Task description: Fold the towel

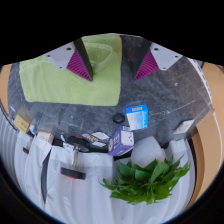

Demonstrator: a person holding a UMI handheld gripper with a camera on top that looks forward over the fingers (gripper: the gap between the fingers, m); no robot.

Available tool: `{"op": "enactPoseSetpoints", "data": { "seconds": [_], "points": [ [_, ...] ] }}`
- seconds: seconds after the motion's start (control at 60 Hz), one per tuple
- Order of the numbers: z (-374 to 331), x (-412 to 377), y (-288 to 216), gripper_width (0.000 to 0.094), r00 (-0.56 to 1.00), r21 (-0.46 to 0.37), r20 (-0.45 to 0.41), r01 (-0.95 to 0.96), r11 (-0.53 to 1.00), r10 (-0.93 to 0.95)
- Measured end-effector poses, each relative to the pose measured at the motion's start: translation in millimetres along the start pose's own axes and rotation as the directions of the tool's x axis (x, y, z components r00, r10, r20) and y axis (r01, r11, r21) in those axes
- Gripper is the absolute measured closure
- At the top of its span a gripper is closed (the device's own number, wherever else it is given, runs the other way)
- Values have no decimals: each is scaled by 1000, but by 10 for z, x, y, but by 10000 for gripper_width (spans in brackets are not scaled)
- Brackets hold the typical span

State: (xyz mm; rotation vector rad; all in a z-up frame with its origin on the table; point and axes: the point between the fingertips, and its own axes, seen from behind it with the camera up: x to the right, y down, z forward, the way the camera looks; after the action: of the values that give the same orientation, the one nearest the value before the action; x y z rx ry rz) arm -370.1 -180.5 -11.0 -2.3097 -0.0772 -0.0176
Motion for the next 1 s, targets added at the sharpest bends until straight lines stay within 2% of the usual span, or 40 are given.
{"op": "enactPoseSetpoints", "data": {
  "seconds": [0.083, 0.15, 0.167, 0.217, 0.25, 0.333, 0.483, 0.65, 0.717, 0.817, 0.917, 0.95, 1.0],
  "points": [
    [125, 98, -55, 276, 996, 23, -60, 69, 997, -68],
    [164, 41, -70, 384, 994, 33, -48, 97, 995, -95],
    [170, 31, -75, 435, 994, 36, -42, 103, 994, -101],
    [176, 125, -83, 696, 989, 26, -64, 134, 991, -132],
    [193, 158, -106, 803, 987, 28, -76, 147, 989, -144],
    [193, 148, -128, 886, 988, 30, -50, 147, 989, -146],
    [51, 124, -232, 898, 997, 13, 17, 69, 997, -70],
    [-659, 94, -1092, 898, 959, 128, 218, -209, 969, 178],
    [-897, 429, -1335, 900, 931, 171, 252, -311, 935, 263],
    [-828, 1091, -1232, 894, 919, 183, 183, -381, 906, 349],
    [-553, 1773, -717, 817, 912, 110, 56, -410, 906, 406],
    [-486, 1976, -556, 752, 911, 99, 14, -410, 906, 411],
    [-428, 2267, -401, 555, 912, 81, -50, -403, 911, 408]
  ]
}}
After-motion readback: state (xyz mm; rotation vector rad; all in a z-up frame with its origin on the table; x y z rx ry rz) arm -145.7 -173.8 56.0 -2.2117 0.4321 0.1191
